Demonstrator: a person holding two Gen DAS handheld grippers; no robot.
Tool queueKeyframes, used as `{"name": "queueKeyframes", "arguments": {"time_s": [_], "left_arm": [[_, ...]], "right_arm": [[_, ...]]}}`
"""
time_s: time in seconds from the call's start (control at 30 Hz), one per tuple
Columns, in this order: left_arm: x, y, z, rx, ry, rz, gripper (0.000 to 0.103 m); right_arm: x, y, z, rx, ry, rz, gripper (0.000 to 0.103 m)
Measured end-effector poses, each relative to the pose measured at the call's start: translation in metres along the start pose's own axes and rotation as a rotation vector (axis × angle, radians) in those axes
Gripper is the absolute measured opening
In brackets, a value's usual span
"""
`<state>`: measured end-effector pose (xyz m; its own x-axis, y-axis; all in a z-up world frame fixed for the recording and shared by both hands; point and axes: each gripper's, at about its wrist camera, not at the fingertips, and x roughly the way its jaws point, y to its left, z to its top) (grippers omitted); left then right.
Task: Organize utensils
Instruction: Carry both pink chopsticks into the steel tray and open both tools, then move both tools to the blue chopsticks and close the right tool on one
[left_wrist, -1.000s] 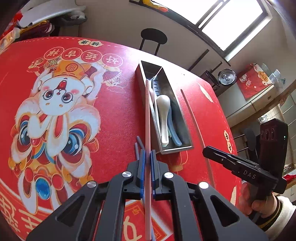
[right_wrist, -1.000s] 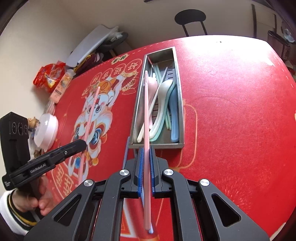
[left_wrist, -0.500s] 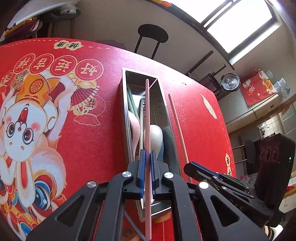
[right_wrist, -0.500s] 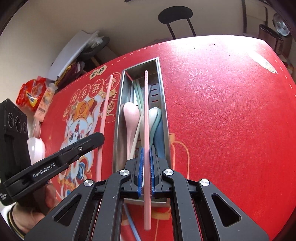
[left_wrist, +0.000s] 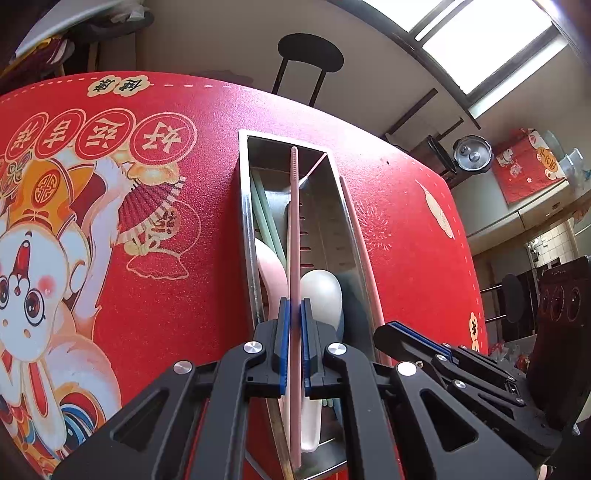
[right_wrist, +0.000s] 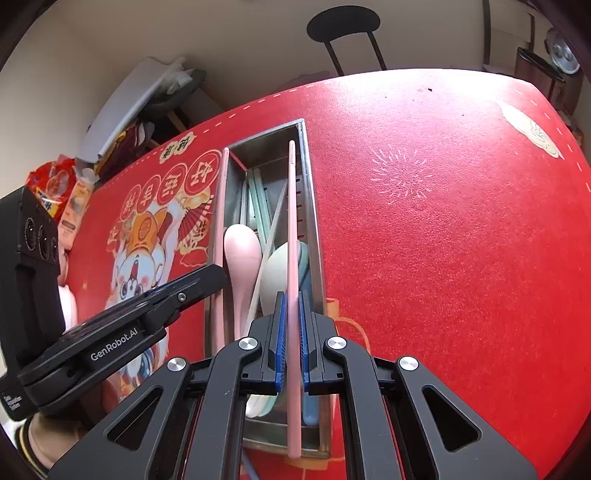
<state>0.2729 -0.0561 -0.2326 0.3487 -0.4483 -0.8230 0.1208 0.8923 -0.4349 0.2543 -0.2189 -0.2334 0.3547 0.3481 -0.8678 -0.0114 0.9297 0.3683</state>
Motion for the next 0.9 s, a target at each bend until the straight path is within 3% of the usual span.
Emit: {"name": "queueKeyframes", "arguments": {"time_s": [0.3, 0.37, 0.47, 0.67, 0.73, 0.8, 0.9], "left_arm": [[-0.038, 0.001, 0.003, 0.057, -0.072, 0.033, 0.025], [-0.053, 0.003, -0.001, 0.080, -0.100, 0.061, 0.040], [-0.073, 0.010, -0.011, 0.109, -0.129, 0.104, 0.054], [-0.097, 0.029, -0.045, 0.137, -0.135, 0.166, 0.088], [-0.101, 0.033, -0.058, 0.137, -0.123, 0.172, 0.092], [-0.103, 0.035, -0.072, 0.143, -0.108, 0.182, 0.094], [-0.107, 0.038, -0.094, 0.154, -0.097, 0.203, 0.096]], "right_arm": [[-0.024, 0.001, -0.007, -0.014, -0.041, -0.002, 0.008], [-0.034, 0.000, -0.015, -0.024, -0.051, -0.008, 0.008], [-0.045, -0.001, -0.030, -0.043, -0.065, -0.019, 0.008], [-0.057, 0.001, -0.064, -0.113, -0.058, -0.035, 0.009], [-0.059, 0.002, -0.074, -0.137, -0.049, -0.050, 0.015], [-0.059, 0.002, -0.085, -0.150, -0.043, -0.057, 0.050], [-0.063, 0.001, -0.100, -0.163, -0.055, -0.058, 0.053]]}}
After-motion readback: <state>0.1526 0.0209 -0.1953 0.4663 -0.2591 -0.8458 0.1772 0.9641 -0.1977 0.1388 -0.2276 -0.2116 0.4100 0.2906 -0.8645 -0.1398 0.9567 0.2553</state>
